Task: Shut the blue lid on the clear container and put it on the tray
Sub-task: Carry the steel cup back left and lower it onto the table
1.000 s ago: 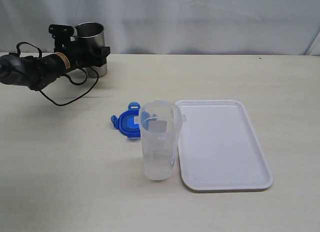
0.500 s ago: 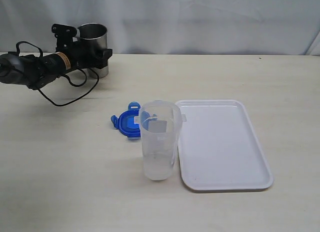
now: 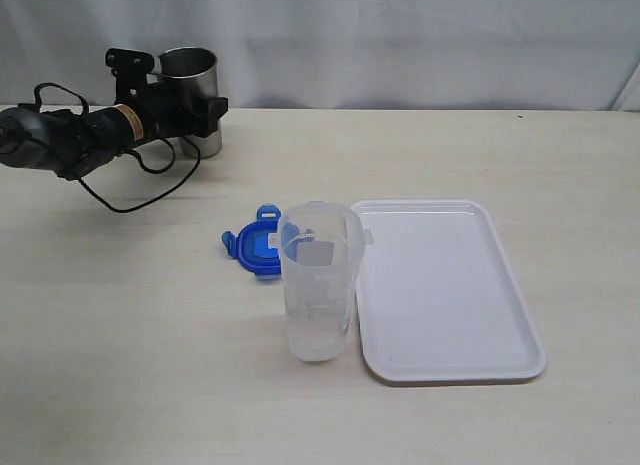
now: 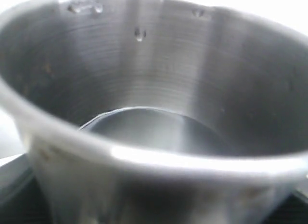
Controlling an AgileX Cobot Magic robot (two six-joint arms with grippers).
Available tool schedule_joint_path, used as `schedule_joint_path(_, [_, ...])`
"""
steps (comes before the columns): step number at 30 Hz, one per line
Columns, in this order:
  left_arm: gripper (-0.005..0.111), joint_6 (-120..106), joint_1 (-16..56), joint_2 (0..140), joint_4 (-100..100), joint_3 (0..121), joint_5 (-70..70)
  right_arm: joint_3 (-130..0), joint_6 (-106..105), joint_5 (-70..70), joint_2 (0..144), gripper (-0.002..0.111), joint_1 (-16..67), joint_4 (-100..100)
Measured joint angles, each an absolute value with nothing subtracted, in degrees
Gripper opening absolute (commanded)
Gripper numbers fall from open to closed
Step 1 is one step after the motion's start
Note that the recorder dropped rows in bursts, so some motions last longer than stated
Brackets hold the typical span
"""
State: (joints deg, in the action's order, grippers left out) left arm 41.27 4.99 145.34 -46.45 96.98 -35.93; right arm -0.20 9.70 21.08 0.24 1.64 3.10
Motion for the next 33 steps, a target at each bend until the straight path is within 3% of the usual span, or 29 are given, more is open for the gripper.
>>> schedule_joint_path(4, [0.067,41.14,4.99,145.23,-49.17,96.98,-36.06,-0.20,9.70,21.08,0.24,0.004,1.64,3.10])
schedule_joint_path(12, [0.091,41.59,5.88,145.15,-50.20,96.98,-35.85,-0.20,9.70,21.08,0.24,0.004,1.64,3.10])
schedule_joint_path(33, [0.092,41.90,6.23,145.15,-52.73,96.98,-35.85,-0.20,9.70,21.08,0.24,0.004,1.64,3.10])
